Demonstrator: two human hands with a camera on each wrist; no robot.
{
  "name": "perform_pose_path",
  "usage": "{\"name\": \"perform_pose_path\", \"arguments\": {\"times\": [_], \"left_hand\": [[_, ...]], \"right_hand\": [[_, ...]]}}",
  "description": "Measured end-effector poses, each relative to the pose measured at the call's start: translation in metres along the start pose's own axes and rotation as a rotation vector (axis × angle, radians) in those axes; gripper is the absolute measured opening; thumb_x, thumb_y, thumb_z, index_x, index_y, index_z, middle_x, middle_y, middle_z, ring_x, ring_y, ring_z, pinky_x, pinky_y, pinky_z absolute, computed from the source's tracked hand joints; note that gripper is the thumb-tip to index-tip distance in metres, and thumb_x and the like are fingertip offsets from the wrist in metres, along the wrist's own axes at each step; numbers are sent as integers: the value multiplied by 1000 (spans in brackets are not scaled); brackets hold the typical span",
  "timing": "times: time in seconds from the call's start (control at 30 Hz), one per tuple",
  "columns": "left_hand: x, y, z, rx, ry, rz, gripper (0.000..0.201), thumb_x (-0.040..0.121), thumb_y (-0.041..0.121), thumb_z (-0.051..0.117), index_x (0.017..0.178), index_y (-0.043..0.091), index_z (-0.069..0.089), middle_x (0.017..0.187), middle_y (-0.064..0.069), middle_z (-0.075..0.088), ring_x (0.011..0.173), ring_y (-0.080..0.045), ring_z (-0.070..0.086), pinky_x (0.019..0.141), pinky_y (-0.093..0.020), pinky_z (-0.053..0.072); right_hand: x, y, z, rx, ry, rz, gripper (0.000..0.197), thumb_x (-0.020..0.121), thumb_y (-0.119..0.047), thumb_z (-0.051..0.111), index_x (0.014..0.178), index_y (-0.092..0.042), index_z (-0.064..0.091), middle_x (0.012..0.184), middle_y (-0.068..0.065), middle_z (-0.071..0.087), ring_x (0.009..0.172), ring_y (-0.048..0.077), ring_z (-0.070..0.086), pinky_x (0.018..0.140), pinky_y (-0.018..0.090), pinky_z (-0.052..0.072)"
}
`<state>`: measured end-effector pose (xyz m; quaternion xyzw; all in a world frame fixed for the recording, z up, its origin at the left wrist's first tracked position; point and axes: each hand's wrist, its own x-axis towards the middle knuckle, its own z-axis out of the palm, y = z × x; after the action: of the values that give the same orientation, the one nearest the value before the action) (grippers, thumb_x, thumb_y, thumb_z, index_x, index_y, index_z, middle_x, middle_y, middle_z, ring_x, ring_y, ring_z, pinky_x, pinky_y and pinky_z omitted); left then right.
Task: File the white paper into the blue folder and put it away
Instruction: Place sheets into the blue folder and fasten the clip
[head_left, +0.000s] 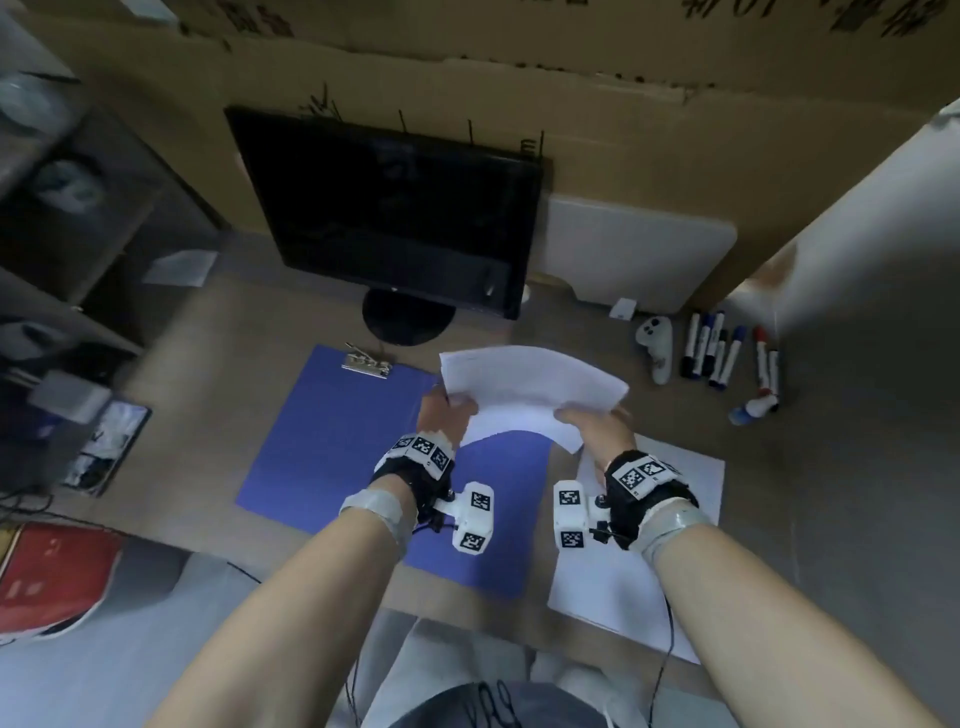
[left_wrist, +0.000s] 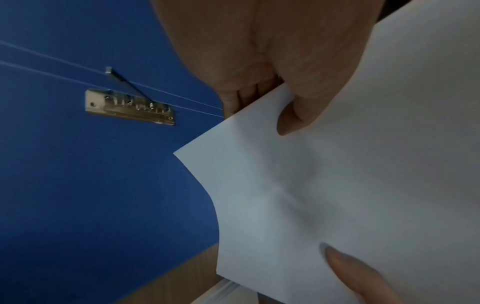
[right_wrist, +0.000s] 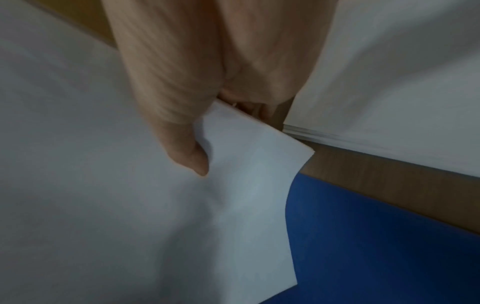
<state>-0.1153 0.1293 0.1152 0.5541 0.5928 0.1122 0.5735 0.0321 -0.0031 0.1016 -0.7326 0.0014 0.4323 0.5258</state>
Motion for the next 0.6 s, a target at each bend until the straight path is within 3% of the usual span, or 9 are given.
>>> {"name": "perform_pose_path", "arguments": {"times": [0.07, 0.13, 0.2, 0.27, 0.33, 0.4, 0.47, 0.5, 0.6], "left_hand": [[11, 3, -6, 63, -58, 9, 29, 79, -1, 61, 107, -5, 60, 91, -10, 61, 83, -24, 56, 71, -30, 44], [19, 11, -9, 115, -127, 15, 26, 77, -2, 60, 103, -6, 59, 83, -7, 59, 78, -24, 54, 60, -25, 41], [26, 15, -10, 101, -169, 27, 35, 73, -1, 61, 107, -5, 56, 84, -8, 60, 80, -27, 58, 54, -21, 39], [30, 16, -9, 13, -202, 38, 54, 70, 0, 63, 122, 1, 51, 107, -11, 63, 97, -28, 62, 64, -23, 46], [28, 21, -9, -27, -223, 26, 53, 78, 0, 66, 129, 3, 51, 118, -11, 63, 101, -23, 59, 77, -27, 46], [27, 23, -8, -16, -268, 30, 41, 84, 4, 67, 124, -2, 59, 113, -11, 65, 98, -18, 58, 73, -19, 47], [23, 27, -10, -39, -269, 62, 36, 83, 3, 68, 118, -4, 62, 104, -8, 64, 91, -19, 61, 59, -7, 47], [21, 30, -11, -60, -255, 73, 36, 81, 1, 70, 116, -4, 63, 101, -8, 64, 89, -20, 63, 57, -7, 47], [12, 45, -15, -104, -208, 119, 42, 74, 10, 80, 113, 7, 63, 101, -3, 65, 104, -24, 64, 73, -18, 49]], "right_hand": [[-4, 1, 2, -19, 112, -10, 14, 75, 3, 77, 84, -7, 72, 86, 3, 71, 80, 17, 65, 69, 19, 48], [-6, 3, 5, -16, 170, -21, 20, 72, 2, 79, 77, -14, 69, 82, 3, 70, 77, 18, 65, 75, 26, 47], [-6, 10, 7, -15, 188, -15, 20, 70, -3, 82, 80, -15, 69, 86, 2, 71, 78, 17, 66, 76, 28, 48], [-9, 12, 11, -2, 193, -5, 24, 68, -10, 85, 88, -15, 72, 89, 0, 74, 83, 14, 69, 75, 27, 49], [-12, 11, 16, 23, 191, -9, 23, 71, -13, 84, 90, -16, 73, 93, 0, 75, 87, 15, 69, 78, 29, 51], [-14, 8, 22, 67, 184, 11, 24, 72, -16, 83, 95, -15, 73, 97, 2, 76, 92, 19, 70, 84, 34, 54], [-15, 7, 27, 80, 182, 29, 42, 70, -24, 85, 107, -11, 71, 102, 3, 75, 95, 21, 70, 82, 35, 54], [-16, 8, 29, 82, 184, 30, 50, 67, -26, 86, 111, -10, 69, 104, 4, 75, 95, 22, 70, 80, 34, 54], [-21, 1, 28, 140, 236, -7, 40, 67, -18, 85, 104, -11, 71, 101, 6, 75, 93, 23, 71, 86, 40, 56]]}}
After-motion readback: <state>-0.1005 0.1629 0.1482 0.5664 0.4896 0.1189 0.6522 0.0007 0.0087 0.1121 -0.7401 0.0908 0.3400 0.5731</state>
